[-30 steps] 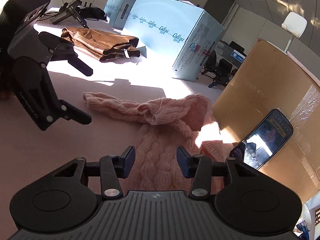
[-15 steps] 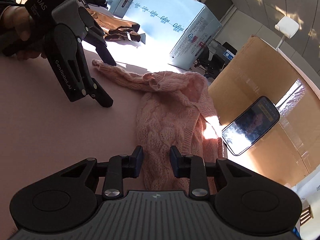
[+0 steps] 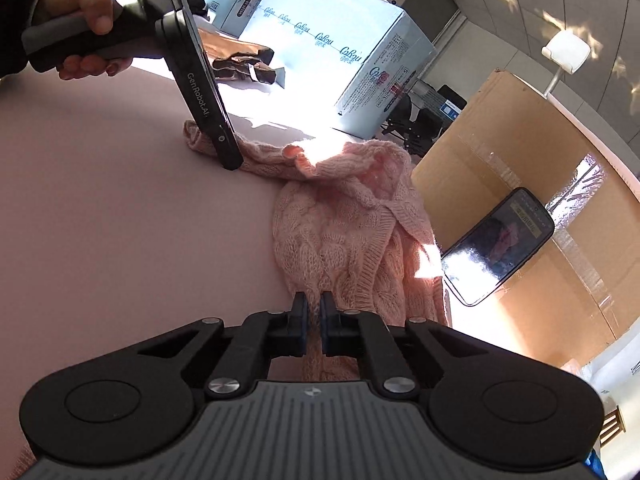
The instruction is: Fold clothes
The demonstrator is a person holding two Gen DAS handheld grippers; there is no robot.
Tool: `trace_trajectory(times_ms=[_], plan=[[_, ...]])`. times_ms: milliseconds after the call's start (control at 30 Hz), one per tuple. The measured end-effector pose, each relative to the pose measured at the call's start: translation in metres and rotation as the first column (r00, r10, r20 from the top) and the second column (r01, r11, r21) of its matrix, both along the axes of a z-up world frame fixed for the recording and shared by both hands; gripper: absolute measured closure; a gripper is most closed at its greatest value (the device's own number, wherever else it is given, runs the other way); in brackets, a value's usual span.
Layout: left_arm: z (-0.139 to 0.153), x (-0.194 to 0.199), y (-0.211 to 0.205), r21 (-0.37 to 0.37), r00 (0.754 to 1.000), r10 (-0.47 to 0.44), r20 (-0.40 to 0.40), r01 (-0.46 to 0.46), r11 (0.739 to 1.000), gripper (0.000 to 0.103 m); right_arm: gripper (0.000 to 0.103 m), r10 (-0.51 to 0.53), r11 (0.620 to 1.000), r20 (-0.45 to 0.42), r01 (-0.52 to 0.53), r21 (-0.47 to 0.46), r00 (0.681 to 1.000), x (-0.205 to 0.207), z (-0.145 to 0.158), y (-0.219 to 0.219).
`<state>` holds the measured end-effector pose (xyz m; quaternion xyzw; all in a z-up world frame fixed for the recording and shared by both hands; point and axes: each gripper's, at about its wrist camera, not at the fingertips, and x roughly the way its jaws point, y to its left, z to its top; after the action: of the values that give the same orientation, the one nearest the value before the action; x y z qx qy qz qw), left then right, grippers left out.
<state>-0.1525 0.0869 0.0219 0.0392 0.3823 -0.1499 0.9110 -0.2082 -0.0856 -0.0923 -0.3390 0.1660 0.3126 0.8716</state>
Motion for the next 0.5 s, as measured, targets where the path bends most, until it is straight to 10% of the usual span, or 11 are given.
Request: trace_trajectory(times_ms=[500], plan=[[0.044,-0.054,0.011,-0.061,0.997,0.022,0.068,-0.018,0.998,0.095,0.098,0.068,0.964,-0.010,-0.063,0.257,0.998,-0.039,0.054,-0.043]])
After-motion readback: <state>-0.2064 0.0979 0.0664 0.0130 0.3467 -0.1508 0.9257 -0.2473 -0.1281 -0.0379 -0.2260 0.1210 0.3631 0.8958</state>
